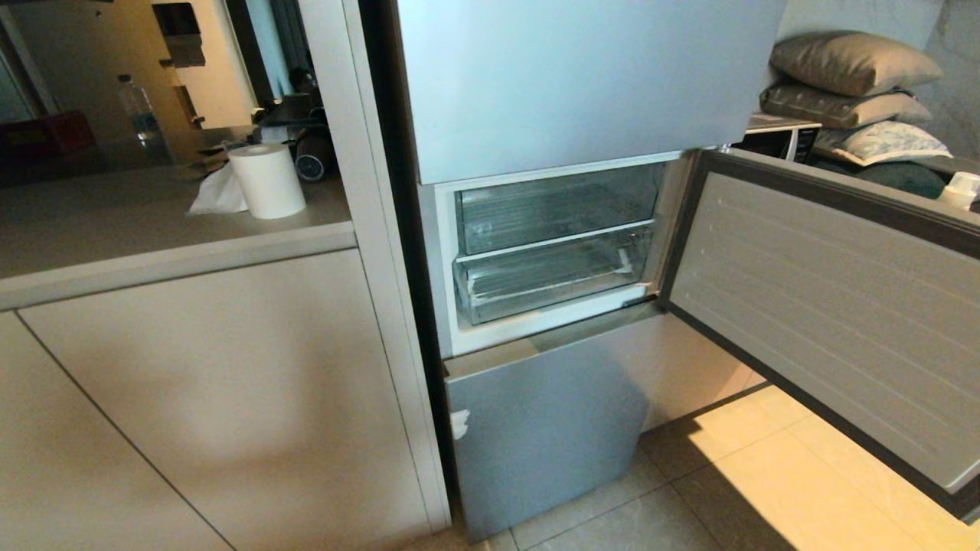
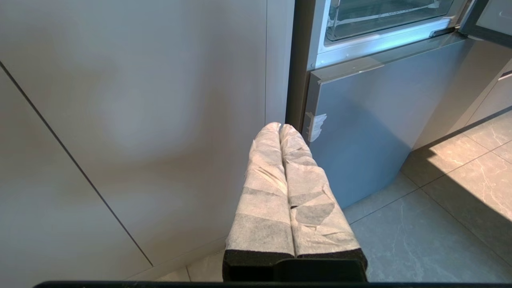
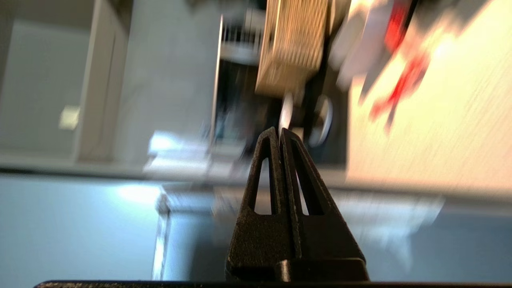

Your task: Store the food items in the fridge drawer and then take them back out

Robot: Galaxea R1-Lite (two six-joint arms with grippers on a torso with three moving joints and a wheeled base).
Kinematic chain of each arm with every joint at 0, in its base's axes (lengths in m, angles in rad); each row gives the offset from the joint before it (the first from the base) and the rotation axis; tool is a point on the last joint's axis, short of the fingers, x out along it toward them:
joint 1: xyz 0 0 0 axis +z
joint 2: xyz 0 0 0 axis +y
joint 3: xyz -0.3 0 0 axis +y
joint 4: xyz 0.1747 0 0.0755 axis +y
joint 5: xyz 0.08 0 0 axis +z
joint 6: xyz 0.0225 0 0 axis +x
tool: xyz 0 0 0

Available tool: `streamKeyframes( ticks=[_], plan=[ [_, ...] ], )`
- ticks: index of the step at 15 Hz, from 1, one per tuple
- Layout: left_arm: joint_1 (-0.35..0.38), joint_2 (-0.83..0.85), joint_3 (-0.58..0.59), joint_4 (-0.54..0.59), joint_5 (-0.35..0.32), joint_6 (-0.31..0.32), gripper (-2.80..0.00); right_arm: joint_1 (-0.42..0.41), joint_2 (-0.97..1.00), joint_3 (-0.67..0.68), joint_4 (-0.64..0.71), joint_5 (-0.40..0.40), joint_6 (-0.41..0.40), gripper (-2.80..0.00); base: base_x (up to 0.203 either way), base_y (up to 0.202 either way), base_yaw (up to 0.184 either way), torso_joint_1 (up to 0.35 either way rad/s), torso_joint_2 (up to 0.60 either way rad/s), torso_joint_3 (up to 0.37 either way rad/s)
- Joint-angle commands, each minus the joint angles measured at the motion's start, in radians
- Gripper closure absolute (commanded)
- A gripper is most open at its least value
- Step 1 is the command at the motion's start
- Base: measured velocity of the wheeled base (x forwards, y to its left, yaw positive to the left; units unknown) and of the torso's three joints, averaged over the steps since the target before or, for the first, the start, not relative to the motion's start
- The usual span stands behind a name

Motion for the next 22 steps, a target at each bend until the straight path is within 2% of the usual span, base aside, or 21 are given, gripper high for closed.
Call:
streamKeyframes(
  ticks=[1, 6, 11, 13, 14, 16, 18, 20, 21, 22],
  plan=[
    [0.000, 0.002, 0.002, 0.000, 0.000, 0.000, 0.00, 0.002, -0.001, 0.011, -0.006, 0.095, 0.046, 0.00, 0.000, 0.000, 0.000, 0.000, 0.00, 0.000],
    [0.000, 0.002, 0.002, 0.000, 0.000, 0.000, 0.00, 0.001, -0.122, 0.094, 0.000, 0.184, 0.048, 0.00, 0.000, 0.000, 0.000, 0.000, 0.00, 0.000],
    [0.000, 0.002, 0.002, 0.000, 0.000, 0.000, 0.00, -0.005, -0.398, 0.226, -0.002, 0.186, 0.048, 0.00, 0.000, 0.000, 0.000, 0.000, 0.00, 0.000],
    [0.000, 0.002, 0.002, 0.000, 0.000, 0.000, 0.00, -0.006, -0.500, 0.219, -0.003, 0.183, 0.063, 0.00, 0.000, 0.000, 0.000, 0.000, 0.00, 0.000],
    [0.000, 0.002, 0.002, 0.000, 0.000, 0.000, 0.00, -0.006, -0.528, 0.172, -0.004, 0.178, 0.082, 0.00, 0.000, 0.000, 0.000, 0.000, 0.00, 0.000],
    [0.000, 0.002, 0.002, 0.000, 0.000, 0.000, 0.00, -0.006, -0.505, 0.068, -0.002, 0.107, 0.096, 0.00, 0.000, 0.000, 0.000, 0.000, 0.00, 0.000],
    [0.000, 0.002, 0.002, 0.000, 0.000, 0.000, 0.00, -0.006, -0.379, 0.010, -0.001, -0.035, 0.015, 0.00, 0.000, 0.000, 0.000, 0.000, 0.00, 0.000],
    [0.000, 0.002, 0.002, 0.000, 0.000, 0.000, 0.00, 0.025, -0.229, 0.009, 0.000, -0.235, -0.190, 0.00, 0.000, 0.000, 0.000, 0.000, 0.00, 0.000],
    [0.000, 0.002, 0.002, 0.000, 0.000, 0.000, 0.00, 0.072, -0.174, 0.029, -0.001, -0.307, -0.288, 0.00, 0.000, 0.000, 0.000, 0.000, 0.00, 0.000],
    [0.000, 0.002, 0.002, 0.000, 0.000, 0.000, 0.00, 0.137, -0.149, 0.067, -0.002, -0.340, -0.352, 0.00, 0.000, 0.000, 0.000, 0.000, 0.00, 0.000]
  ],
)
